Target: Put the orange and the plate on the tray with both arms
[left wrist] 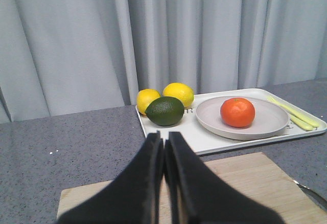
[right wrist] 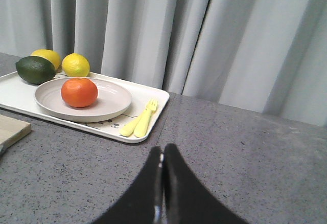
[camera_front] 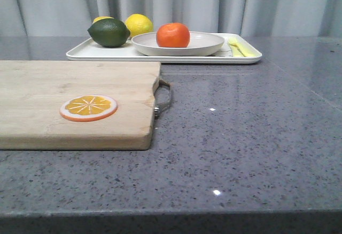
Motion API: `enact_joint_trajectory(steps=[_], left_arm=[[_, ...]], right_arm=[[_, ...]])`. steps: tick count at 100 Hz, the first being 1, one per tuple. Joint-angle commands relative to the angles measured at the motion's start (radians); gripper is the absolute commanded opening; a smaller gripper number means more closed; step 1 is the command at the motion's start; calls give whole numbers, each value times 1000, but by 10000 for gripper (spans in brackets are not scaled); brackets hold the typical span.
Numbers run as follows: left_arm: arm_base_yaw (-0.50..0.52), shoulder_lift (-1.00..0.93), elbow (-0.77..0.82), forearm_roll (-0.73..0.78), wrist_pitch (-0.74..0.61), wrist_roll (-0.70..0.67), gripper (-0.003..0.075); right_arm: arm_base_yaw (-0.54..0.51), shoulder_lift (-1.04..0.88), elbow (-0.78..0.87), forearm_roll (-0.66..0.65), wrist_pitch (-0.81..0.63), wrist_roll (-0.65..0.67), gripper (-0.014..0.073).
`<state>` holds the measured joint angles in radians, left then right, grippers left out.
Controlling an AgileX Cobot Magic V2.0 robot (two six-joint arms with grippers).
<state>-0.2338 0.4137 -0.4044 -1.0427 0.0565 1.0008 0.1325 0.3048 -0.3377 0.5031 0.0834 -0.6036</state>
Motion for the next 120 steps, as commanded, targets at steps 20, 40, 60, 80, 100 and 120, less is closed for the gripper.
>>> enact_joint_trajectory(steps=[20, 40, 60, 80, 100, 120], left_arm=[[3, -16, 0, 86, -80, -27, -20], [4, -100, 112, 663, -142, -599, -20], [66, -214, 244, 979, -142, -942, -20], [151, -344, 362, 1009, -142, -951, -20], [162, -433, 413, 1057, -105, -951, -20], [162, -452, 413, 1083, -82, -951, -20]], right_arm=[[-3, 6, -25, 6, -74, -11, -102], [-3, 6, -25, 6, -74, -11, -102], [-3, 6, -25, 6, -74, -11, -102], [-3, 6, -25, 6, -74, -11, -102], [-3, 6, -25, 6, -74, -11, -102], [-3, 6, -25, 6, -74, -11, -102]])
